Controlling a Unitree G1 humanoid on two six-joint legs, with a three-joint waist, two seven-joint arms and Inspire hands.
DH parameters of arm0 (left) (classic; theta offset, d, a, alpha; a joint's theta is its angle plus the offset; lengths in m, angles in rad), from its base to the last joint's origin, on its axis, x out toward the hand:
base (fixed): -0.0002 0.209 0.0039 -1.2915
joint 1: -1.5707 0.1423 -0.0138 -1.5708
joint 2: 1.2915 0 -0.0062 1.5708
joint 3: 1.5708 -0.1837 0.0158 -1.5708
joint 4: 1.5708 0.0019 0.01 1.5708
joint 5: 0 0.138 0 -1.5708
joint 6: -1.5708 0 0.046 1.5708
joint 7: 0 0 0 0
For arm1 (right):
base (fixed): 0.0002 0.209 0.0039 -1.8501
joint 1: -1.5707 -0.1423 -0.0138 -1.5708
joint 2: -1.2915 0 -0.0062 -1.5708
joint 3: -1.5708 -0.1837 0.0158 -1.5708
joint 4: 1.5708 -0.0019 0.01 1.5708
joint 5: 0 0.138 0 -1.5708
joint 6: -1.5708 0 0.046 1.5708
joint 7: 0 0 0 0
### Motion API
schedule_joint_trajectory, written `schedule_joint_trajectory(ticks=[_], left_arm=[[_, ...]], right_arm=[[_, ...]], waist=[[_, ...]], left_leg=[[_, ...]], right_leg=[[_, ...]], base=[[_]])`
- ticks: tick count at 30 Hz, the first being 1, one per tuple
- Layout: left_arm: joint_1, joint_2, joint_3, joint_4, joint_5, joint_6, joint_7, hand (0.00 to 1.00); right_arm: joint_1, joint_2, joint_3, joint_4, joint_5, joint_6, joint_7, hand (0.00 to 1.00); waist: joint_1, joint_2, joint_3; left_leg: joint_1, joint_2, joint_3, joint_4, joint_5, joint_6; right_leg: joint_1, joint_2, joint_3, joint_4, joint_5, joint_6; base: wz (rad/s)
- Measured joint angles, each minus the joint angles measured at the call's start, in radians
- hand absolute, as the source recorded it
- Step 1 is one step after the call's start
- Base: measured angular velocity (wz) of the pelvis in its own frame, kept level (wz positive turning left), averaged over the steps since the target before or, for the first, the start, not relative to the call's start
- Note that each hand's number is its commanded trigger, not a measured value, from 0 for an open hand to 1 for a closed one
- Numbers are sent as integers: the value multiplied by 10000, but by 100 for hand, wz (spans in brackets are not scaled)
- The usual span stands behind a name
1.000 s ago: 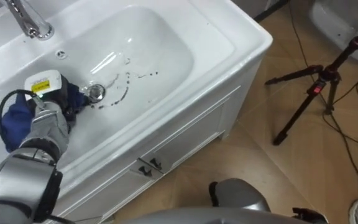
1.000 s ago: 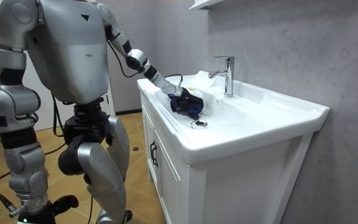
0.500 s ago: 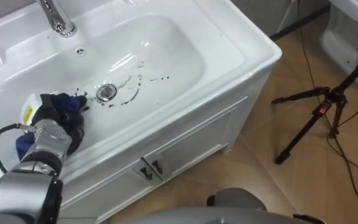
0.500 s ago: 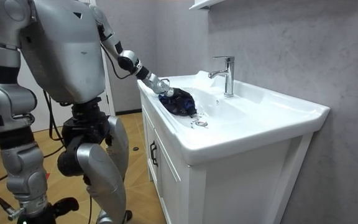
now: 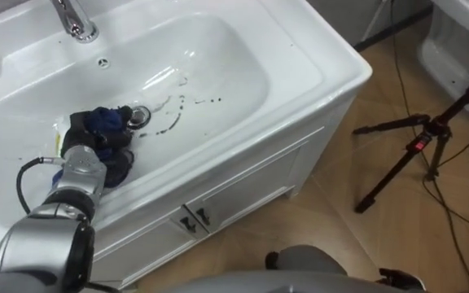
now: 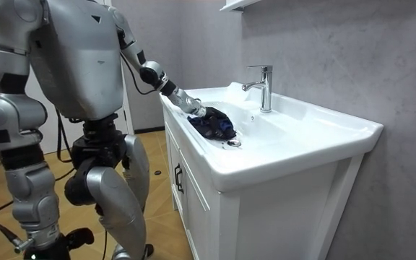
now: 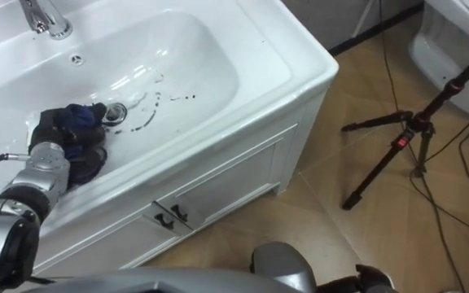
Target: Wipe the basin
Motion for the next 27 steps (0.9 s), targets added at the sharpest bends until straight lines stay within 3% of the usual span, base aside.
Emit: schedule_joint_trajectory(ticks=[8, 10, 13, 21, 27], left_arm=[[-835, -53, -20, 114, -666, -105, -182, 100], [-1072, -53, -126, 114, -666, -100, -193, 100], [-1369, -31, -210, 162, -646, -57, -82, 100], [-1778, 108, -220, 165, -641, 39, 187, 100], [-2125, 93, -445, 319, -490, -132, 436, 100]], right_arm=[[-293, 181, 98, 10, -83, -38, -72, 0], [-371, 195, 229, 41, -55, -56, -112, 0], [-494, 190, 517, 60, -26, -130, -117, 0], [-525, 176, 717, 83, 18, -136, -120, 0], [-766, 175, 685, 58, 17, -155, -119, 0]], waist=[[-319, -127, 110], [-383, -240, 204], [-491, -339, 267], [-650, -284, 305], [-1135, -233, 419]], left_leg=[[-797, 33, 165, 367, 29, 45], [-933, 36, 237, 488, 27, 48], [-1121, 40, 297, 559, 31, 55], [-1780, 84, 378, 954, -57, 134], [-1967, 87, 534, 1107, -152, 216]], right_leg=[[-726, -16, 116, 97, 219, 12], [-885, -17, 179, 216, 222, 14], [-1128, 17, 293, 338, 247, 26], [-1720, 52, 430, 559, 406, 32], [-1865, 32, 522, 531, 539, 97]], base=[[-4], [-7], [-6], [-2], [-8]])
